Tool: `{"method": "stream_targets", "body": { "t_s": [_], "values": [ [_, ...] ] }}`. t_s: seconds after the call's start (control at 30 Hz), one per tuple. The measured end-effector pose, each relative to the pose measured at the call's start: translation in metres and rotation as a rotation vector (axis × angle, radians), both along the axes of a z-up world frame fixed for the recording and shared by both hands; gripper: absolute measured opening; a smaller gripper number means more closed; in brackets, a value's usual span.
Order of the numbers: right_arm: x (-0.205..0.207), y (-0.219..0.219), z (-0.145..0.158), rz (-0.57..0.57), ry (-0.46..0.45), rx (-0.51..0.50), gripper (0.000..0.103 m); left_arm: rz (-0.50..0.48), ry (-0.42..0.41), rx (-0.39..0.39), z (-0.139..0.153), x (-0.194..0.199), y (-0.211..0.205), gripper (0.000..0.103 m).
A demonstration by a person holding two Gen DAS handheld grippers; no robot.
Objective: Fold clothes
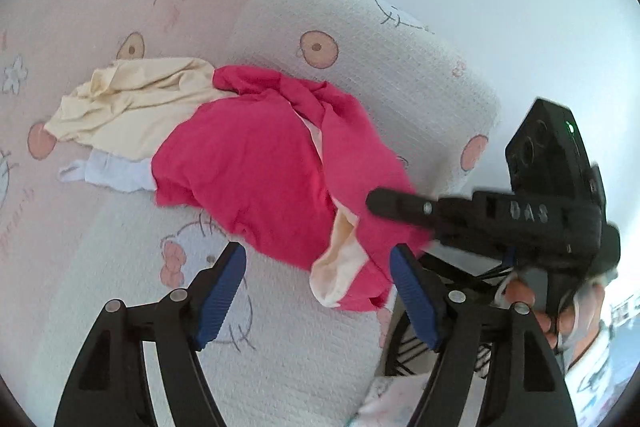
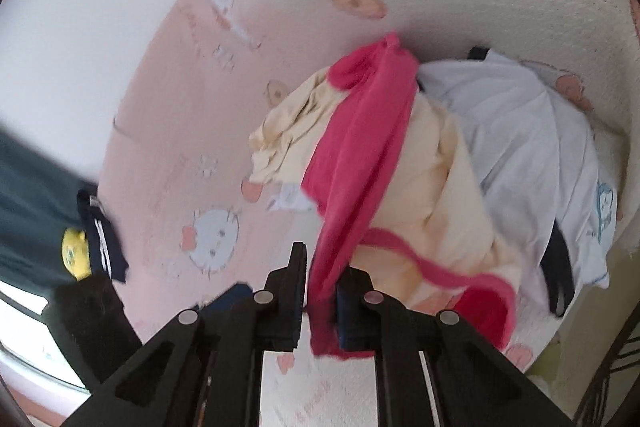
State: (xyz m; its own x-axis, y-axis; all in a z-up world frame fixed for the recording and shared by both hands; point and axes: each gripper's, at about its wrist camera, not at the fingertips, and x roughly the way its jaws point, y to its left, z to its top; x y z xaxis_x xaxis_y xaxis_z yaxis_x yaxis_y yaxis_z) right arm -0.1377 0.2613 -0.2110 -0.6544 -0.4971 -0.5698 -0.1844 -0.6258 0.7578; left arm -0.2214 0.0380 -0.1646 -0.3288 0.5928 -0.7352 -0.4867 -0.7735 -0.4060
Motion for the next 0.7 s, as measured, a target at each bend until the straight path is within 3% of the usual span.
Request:
{"method": "stream_targets", "body": {
  "t_s": [0.4, 0.53, 0.7],
  "values": [
    [0.005, -0.024, -0.004, 0.025, -0.08, 0.101, 0.009, -0.038, -0.201, 0.144, -0.007, -0.032, 0.017, 0.073],
    [-0.003, -0.024, -0.015, 0.045, -0.097, 0.104, 0.009, -0.073, -0.24, 0.112, -0.018, -0.05, 0.04, 0.073],
    [-0.006, -0.016, -0.035, 0.052, -0.12, 0.011, 0.009, -0.131, -0.268, -0.019, -0.046, -0.061, 0.072, 0.068]
  ]
}}
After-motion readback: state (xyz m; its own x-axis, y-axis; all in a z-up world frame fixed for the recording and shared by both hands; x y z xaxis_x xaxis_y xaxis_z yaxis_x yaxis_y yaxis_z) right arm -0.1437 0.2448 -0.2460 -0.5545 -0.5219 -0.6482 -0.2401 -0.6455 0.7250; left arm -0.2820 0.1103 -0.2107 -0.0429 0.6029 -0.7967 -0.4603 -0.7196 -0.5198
